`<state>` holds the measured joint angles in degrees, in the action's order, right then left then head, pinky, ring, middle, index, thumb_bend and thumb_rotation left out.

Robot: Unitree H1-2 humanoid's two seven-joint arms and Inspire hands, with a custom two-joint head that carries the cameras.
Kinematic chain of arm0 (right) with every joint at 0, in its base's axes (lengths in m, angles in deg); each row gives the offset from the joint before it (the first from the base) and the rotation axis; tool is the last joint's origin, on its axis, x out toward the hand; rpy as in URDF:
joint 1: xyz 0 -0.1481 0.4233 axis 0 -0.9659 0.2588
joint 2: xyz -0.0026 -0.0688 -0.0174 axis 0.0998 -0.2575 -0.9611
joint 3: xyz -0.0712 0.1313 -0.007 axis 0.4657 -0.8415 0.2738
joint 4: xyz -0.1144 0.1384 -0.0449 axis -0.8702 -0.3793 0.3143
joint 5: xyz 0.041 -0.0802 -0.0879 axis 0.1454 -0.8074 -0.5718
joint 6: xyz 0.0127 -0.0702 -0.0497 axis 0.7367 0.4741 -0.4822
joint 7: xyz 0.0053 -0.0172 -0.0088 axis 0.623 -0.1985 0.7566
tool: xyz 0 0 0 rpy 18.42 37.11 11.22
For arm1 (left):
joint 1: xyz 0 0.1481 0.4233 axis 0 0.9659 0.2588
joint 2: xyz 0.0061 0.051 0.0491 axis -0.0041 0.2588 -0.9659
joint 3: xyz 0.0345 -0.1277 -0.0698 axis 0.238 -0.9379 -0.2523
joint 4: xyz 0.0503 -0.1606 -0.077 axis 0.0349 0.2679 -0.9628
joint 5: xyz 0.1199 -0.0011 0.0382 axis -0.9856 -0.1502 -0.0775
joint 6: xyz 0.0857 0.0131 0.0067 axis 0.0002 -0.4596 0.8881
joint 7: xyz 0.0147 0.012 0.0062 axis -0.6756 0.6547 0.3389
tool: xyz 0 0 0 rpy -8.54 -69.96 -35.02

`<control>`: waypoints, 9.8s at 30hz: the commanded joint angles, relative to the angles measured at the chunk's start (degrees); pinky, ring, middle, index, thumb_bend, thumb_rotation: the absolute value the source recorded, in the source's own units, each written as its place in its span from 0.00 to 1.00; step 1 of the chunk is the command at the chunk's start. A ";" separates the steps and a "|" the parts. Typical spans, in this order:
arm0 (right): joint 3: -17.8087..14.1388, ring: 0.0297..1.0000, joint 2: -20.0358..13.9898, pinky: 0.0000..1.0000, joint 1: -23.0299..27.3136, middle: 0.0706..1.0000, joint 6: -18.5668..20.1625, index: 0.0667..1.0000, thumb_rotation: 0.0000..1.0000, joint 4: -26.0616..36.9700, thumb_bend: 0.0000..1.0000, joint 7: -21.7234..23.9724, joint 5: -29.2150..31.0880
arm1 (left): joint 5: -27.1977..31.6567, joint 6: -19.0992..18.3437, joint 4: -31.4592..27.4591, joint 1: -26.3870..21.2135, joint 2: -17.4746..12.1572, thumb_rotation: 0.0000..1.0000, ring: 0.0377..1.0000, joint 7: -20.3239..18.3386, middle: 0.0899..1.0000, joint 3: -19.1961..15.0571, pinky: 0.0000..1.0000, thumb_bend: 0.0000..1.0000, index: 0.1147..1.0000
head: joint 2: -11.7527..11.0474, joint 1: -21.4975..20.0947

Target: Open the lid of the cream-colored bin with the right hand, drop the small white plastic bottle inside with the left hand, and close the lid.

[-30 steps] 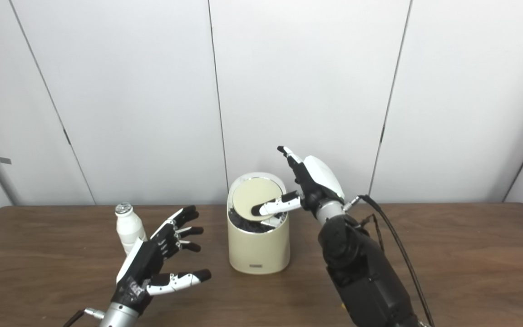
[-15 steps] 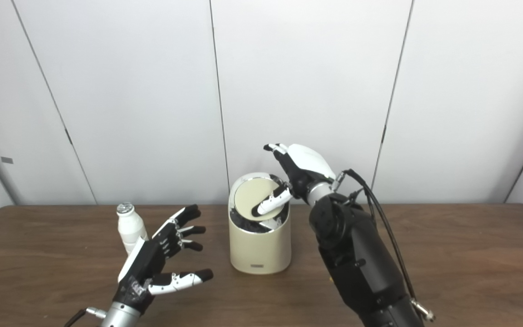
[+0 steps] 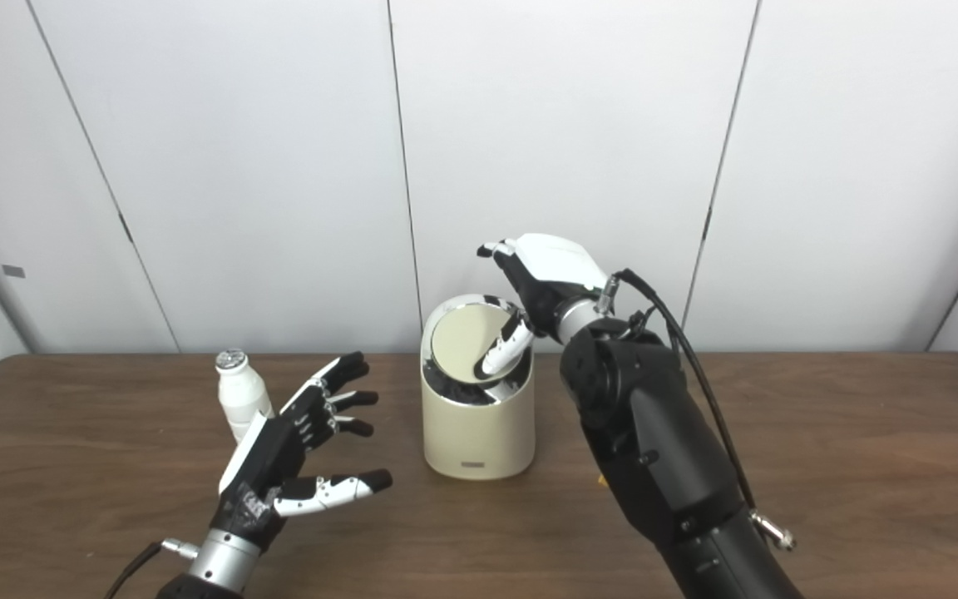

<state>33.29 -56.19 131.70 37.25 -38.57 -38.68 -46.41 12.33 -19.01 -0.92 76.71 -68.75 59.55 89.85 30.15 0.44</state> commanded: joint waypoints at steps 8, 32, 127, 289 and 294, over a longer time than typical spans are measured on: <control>-0.07 0.83 -1.41 0.61 -0.09 0.96 0.04 0.90 0.14 0.03 0.95 -0.66 0.77 | 0.63 0.73 -2.01 -1.94 -0.20 0.04 0.79 -0.40 0.90 -0.06 0.65 0.75 0.91 | 0.34 0.10; 6.10 0.86 -2.80 0.74 -0.55 0.95 -0.56 0.90 0.19 -2.03 0.94 -8.02 1.44 | 0.11 0.80 -2.18 -1.93 -0.01 0.06 0.79 -0.42 0.90 0.26 0.65 0.76 0.91 | 0.36 0.13; -18.15 0.84 3.17 0.72 -30.07 0.90 -16.00 0.89 0.00 18.24 0.74 -30.47 48.79 | -11.11 -3.36 -22.77 -3.68 -7.54 0.00 0.79 9.50 0.80 -15.04 0.70 0.72 0.78 | -5.28 20.27; -17.30 0.84 0.14 0.79 -34.41 0.92 -25.49 0.89 0.20 9.58 0.80 -32.16 47.20 | -13.10 13.15 6.28 -9.81 -6.64 0.00 0.43 26.79 0.46 0.89 0.38 0.50 0.40 | -3.36 8.48; -16.94 0.84 0.41 0.77 -34.43 0.93 -25.74 0.90 0.23 9.03 0.80 -32.54 46.85 | -14.22 13.16 3.87 -11.04 -6.12 0.00 0.43 28.18 0.46 3.62 0.38 0.50 0.39 | -3.52 7.10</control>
<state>16.36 -55.71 95.97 14.46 -30.55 -70.37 0.57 -1.41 -7.25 5.11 68.54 -74.65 86.81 93.19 26.54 7.47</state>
